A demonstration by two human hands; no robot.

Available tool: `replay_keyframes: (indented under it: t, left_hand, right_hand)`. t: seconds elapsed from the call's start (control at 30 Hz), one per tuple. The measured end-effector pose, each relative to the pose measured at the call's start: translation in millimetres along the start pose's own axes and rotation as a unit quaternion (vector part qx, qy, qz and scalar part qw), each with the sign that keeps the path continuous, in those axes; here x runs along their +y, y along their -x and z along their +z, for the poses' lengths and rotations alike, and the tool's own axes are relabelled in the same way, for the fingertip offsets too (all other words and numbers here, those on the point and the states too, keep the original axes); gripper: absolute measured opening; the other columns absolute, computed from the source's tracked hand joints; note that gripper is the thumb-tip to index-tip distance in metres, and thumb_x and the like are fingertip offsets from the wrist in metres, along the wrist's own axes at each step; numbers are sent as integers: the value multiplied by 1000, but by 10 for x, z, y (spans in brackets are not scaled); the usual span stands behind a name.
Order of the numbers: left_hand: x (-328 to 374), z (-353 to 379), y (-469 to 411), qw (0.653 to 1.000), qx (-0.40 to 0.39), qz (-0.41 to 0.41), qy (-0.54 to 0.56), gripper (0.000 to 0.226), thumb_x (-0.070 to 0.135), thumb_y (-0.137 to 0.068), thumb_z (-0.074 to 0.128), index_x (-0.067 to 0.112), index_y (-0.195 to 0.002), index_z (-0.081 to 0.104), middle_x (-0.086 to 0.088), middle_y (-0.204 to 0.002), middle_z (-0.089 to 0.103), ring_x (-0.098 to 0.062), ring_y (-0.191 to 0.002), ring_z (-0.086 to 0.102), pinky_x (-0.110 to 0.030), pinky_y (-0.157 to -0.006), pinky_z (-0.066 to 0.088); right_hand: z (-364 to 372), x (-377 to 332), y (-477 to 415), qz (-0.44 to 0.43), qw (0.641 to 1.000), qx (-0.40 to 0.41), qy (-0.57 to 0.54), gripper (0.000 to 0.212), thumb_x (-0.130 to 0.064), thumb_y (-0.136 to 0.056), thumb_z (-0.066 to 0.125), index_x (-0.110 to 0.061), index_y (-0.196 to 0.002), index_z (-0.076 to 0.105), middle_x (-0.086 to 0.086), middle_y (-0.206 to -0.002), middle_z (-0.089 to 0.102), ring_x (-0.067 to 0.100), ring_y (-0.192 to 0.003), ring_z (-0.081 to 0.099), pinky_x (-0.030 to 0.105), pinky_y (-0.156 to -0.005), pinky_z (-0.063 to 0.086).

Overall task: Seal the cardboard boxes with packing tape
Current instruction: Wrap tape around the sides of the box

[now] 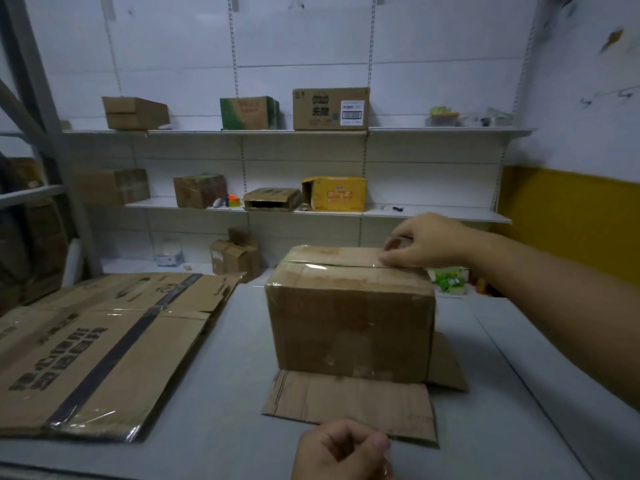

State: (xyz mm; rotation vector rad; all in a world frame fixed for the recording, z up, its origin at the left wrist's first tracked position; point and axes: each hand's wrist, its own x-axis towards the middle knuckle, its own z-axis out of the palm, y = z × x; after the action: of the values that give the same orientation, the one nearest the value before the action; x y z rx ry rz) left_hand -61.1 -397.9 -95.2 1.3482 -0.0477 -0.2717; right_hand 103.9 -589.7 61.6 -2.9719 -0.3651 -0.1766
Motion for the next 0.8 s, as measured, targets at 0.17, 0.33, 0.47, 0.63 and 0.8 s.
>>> replay_keyframes:
  t: [0.17, 0.33, 0.47, 0.63, 0.8]
  left_hand:
    - [-10, 14, 23, 1000, 10, 16, -6, 13, 12, -55, 75, 3, -50, 68, -19, -56, 64, -16, -45, 59, -20, -48, 46]
    - [-27, 59, 22, 999, 42, 23, 2, 20, -10, -70, 74, -4, -53, 65, -25, -52, 60, -23, -40, 58, -19, -38, 43]
    - [2, 158, 104, 997, 64, 33, 42, 23, -9, -69, 67, 0, -48, 65, -26, -51, 56, -29, -42, 59, -22, -37, 45]
    - [62, 365, 241, 993, 86, 37, 65, 29, -9, -76, 63, -2, -48, 65, -26, -50, 57, -26, -39, 59, -20, -34, 44]
    - [-10, 529, 194, 980, 179, 70, 55, 23, 5, -82, 63, 0, -60, 66, -12, -48, 60, -13, -38, 54, -24, -40, 50]
  right_hand:
    - [190, -2, 12, 14, 998, -58, 5, 63, -65, -82, 54, -21, -128, 55, -1, -123, 58, 16, -107, 54, 31, -90, 47]
    - [43, -214, 150, 77, 983, -110, 123, 72, -71, -84, 43, -7, -109, 63, 2, -96, 56, 22, -91, 55, 33, -77, 42]
    - [133, -296, 295, 91, 985, -96, 114, 76, -70, -89, 30, -5, -115, 60, 7, -102, 54, 27, -102, 54, 34, -78, 38]
    - [294, 254, 606, 137, 979, 120, -88, 49, -62, -92, 36, -14, -97, 47, 3, -83, 57, 16, -71, 51, 31, -55, 35]
    - [1099, 1094, 1212, 136, 988, -28, 65, 11, -25, -99, 42, -14, -95, 42, 14, -106, 52, 25, -82, 49, 36, -69, 39]
